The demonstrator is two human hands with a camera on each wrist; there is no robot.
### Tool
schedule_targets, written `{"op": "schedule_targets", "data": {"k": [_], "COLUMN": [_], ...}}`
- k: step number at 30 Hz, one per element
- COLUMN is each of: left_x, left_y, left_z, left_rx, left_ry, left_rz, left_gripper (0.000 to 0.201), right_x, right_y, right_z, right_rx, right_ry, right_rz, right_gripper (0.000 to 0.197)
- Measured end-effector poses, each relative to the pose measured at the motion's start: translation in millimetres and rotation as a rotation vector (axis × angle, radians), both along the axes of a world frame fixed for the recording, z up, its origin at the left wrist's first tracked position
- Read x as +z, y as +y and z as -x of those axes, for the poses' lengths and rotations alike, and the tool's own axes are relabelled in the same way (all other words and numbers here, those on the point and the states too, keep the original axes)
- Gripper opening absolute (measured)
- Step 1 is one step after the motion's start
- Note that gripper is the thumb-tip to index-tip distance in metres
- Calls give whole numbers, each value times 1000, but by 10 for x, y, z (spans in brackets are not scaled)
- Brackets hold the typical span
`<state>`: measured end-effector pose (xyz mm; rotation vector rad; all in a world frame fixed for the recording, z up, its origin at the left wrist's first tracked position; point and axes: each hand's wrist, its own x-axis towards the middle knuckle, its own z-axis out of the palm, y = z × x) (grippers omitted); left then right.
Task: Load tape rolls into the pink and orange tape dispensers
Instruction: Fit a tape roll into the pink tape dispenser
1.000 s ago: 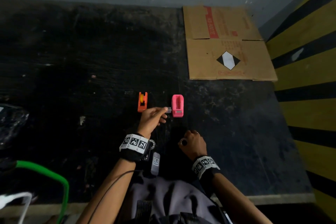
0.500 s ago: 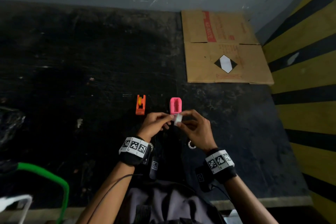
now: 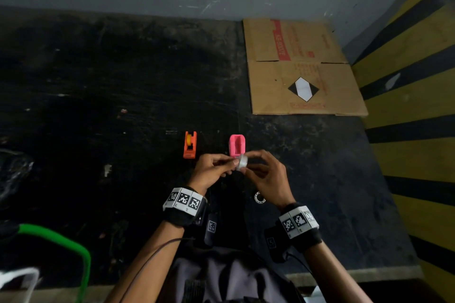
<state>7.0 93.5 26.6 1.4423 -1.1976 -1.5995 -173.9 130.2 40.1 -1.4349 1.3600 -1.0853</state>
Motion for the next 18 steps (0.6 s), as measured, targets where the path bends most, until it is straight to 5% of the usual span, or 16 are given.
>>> {"op": "schedule_targets", "data": {"k": [9,18], "left_x": [56,78], "left_y": [14,57], "left_z": [16,24], "left_rx": [188,252], "left_ry": [194,88], "left_rz": [-59,14], "left_gripper": [25,22], "right_x": [33,96], "right_y": [-35,-111], "right_z": [40,-26], "right_rx": [-4,-131], "right_ry": [-142,-100], "right_rz": [-56,-145], "right_gripper": [31,20]}}
